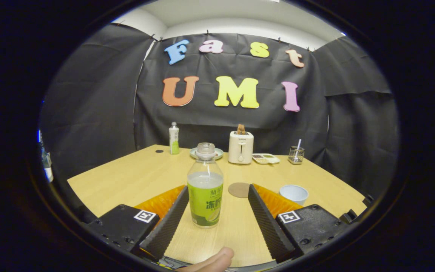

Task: Take the bottle from table, then pour the juice into the cup, finally place the bottle on the coaster

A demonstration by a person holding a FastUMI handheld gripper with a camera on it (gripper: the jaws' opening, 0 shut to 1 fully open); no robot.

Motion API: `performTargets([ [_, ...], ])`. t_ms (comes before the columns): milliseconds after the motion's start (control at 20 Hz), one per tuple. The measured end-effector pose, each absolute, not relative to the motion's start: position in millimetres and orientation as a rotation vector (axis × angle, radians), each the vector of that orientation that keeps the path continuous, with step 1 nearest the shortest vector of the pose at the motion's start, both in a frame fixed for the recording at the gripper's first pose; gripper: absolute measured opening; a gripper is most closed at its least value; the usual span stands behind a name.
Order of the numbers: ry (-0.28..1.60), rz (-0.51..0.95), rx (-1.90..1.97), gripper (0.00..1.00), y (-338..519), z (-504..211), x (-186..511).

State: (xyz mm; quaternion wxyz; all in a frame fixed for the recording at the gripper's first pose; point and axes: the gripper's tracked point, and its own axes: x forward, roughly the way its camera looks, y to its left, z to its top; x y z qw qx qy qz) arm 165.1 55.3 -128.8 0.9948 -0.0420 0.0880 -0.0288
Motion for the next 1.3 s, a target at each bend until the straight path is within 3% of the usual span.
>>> performTargets([
  [400,0.168,-0.069,-0.049,1.00,72.8,-142.7,221.2],
  [600,0.044,-0.122,-0.033,1.00,66.8,-134.6,238.8],
  [700,0.054,-0.145,-0.043,0.83,66.6,-142.1,237.2],
  [850,0.072,-0.180,-0.078,0.81,63.9,-136.2,227.8],
  [1300,0.107,-0.079,0.027,0.81,79.3,-126.9,203.5],
])
